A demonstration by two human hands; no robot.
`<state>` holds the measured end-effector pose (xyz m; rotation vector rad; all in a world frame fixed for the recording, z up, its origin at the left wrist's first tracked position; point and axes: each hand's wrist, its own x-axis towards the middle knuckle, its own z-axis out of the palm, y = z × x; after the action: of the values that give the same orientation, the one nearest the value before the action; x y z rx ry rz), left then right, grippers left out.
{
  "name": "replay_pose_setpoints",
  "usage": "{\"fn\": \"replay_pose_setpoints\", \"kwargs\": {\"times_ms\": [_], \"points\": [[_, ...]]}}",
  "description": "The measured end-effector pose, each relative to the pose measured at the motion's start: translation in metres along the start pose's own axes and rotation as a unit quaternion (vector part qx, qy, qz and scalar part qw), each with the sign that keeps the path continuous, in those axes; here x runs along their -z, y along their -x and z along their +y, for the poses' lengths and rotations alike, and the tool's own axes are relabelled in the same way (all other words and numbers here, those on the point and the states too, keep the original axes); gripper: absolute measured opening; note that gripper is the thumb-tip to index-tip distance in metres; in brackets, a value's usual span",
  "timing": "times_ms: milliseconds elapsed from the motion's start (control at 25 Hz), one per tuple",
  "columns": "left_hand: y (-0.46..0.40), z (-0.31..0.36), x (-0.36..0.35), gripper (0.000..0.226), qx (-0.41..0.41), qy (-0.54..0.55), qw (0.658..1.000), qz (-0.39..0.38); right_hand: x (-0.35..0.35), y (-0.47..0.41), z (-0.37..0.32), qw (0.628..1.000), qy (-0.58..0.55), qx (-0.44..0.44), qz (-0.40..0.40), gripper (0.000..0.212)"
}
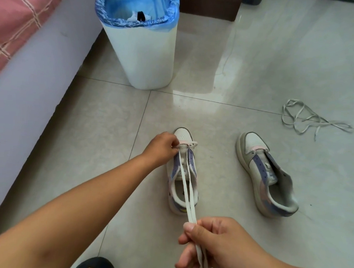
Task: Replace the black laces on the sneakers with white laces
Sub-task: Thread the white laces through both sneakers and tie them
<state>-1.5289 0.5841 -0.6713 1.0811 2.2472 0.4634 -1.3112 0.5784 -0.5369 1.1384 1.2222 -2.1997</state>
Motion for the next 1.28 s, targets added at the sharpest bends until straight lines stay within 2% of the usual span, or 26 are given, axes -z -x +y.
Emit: {"fn": "replay_pose_setpoints", "kwargs": {"times_ms": [160,400,480,600,760,920,1000,1080,1160,1280], "points": [[-0.003,-0.006,-0.005,0.009,0.007,0.026,0.998,0.061,0.002,-0.001,-0.001,1.0,-0.007,0.006,0.001,0.024],[0.004,-0.003,-0.031,0.006,0.131,0.176,0.953,0.21,0.004,-0.002,0.006,1.0,-0.004,-0.01,0.006,0.023],[0.004,-0.002,-0.034,0.009,0.153,0.223,0.938,0.215,0.005,-0.004,0.008,1.0,-0.008,-0.02,0.008,0.022],[0.021,-0.002,-0.04,0.02,0.17,0.259,0.935,0.172,0.006,-0.003,0.008,0.999,-0.025,-0.018,0.018,0.022],[0.074,0.008,-0.059,0.062,0.149,0.159,0.971,0.103,0.006,0.0,0.001,0.999,-0.043,0.008,0.024,0.022],[0.079,0.021,-0.076,0.094,0.12,0.052,0.986,0.104,0.001,0.002,0.0,0.996,-0.078,0.015,0.033,0.022],[0.068,0.033,-0.079,0.114,0.141,0.011,0.981,0.135,0.0,0.001,0.0,0.997,-0.075,0.008,0.031,0.019],[0.057,0.041,-0.083,0.115,0.172,-0.001,0.97,0.17,-0.002,0.003,-0.002,0.998,-0.061,0.005,0.024,0.016],[0.052,0.042,-0.086,0.102,0.176,0.019,0.972,0.157,-0.006,0.014,-0.002,0.999,-0.027,0.033,0.013,0.019],[0.052,0.037,-0.091,0.092,0.156,0.067,0.972,0.164,-0.019,0.038,-0.003,0.993,0.059,0.101,0.006,0.037]]}}
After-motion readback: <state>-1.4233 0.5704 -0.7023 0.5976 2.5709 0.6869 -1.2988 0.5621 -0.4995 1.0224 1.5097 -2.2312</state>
